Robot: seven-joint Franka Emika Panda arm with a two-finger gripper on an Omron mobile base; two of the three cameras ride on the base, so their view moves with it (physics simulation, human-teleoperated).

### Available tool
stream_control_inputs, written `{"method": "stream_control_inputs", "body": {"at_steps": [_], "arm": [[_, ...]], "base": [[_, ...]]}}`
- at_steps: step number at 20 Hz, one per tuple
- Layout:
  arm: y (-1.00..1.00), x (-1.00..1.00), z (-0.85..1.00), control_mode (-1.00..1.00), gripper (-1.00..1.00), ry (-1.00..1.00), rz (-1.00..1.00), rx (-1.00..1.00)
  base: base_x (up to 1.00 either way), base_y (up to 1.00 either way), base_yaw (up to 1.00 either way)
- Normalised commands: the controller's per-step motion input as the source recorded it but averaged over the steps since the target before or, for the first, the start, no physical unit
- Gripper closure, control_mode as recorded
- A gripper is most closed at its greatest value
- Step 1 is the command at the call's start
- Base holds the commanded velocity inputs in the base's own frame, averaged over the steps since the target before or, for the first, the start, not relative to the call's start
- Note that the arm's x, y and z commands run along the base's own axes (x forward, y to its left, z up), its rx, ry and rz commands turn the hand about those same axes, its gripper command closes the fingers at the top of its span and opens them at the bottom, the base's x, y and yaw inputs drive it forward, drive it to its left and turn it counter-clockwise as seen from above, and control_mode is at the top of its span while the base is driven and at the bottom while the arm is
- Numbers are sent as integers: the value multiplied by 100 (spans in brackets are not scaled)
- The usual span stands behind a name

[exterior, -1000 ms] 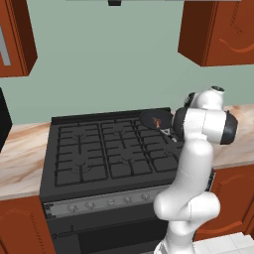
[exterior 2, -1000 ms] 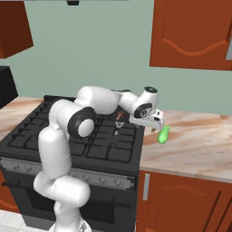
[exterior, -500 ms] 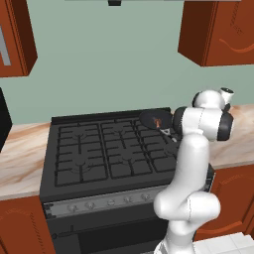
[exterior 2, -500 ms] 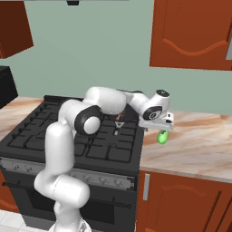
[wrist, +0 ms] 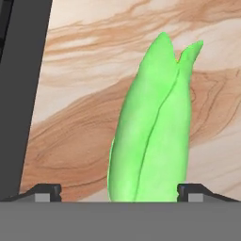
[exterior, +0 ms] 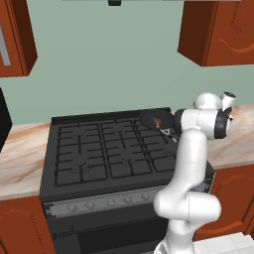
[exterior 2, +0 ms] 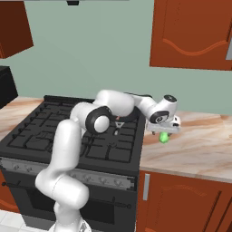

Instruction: Put the mushroom and corn in the pan. Then turn on the rear right burner and set the heat to medium.

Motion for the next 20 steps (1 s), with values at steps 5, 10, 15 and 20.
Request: {"method": "stream_control_inputs", "body": {"at_steps": [5, 10, 15, 20], "arm": [[-19, 12, 0, -100, -100, 0, 0, 0], [0, 1, -17, -100, -100, 9, 0, 0], [18, -4, -49, -100, -100, 6, 0, 0], [6, 0, -17, -100, -100, 2, 0, 0]], "base": [[0, 0, 0], [0, 0, 0], [0, 0, 0], [0, 0, 0]]}}
